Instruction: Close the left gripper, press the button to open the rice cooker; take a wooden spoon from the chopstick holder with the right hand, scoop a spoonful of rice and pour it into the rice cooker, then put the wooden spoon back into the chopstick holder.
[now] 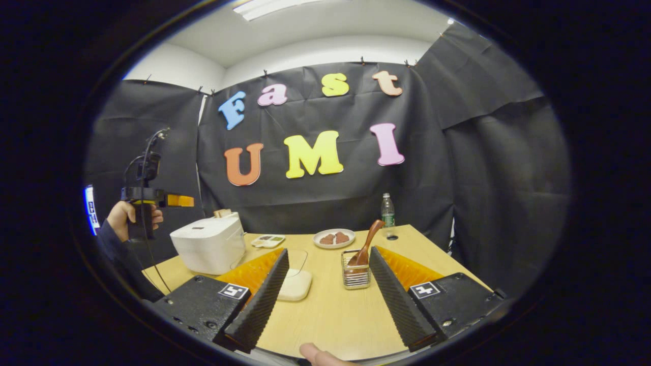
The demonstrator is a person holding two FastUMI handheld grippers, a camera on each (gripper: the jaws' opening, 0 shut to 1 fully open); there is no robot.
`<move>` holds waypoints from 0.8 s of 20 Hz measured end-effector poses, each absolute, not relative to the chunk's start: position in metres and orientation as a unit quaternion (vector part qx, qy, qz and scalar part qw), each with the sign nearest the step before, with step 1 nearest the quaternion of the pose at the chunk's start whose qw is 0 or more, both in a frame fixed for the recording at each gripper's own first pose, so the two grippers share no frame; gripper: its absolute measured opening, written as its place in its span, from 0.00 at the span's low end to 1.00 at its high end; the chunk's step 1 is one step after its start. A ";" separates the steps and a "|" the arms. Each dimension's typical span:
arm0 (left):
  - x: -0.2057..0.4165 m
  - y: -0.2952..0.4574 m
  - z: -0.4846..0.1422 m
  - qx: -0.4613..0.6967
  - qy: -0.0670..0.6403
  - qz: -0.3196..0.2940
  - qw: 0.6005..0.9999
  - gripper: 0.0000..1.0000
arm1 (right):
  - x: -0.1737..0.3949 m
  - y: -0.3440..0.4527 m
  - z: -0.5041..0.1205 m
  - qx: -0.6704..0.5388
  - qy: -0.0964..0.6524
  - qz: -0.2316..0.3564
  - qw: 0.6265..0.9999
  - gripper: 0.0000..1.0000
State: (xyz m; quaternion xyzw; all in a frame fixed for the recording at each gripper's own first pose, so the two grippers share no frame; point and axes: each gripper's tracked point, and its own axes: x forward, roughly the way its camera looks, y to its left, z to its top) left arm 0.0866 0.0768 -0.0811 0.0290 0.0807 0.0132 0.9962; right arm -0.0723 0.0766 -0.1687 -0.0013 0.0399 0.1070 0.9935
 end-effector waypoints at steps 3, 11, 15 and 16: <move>0.054 0.061 -0.061 0.043 0.051 0.010 0.998 0.94 | -0.070 0.078 -0.152 -0.011 0.026 0.101 0.995 0.96; -0.013 0.024 -0.038 0.048 0.005 0.005 0.999 0.93 | -0.055 0.085 -0.118 -0.044 0.036 0.063 0.996 0.96; -0.030 0.005 -0.039 0.048 0.006 -0.018 0.999 0.93 | -0.051 0.088 -0.077 -0.050 0.020 0.031 0.998 1.00; -0.034 0.004 -0.040 0.047 0.008 -0.018 0.999 0.93 | -0.054 0.090 -0.074 -0.048 0.017 0.031 0.998 1.00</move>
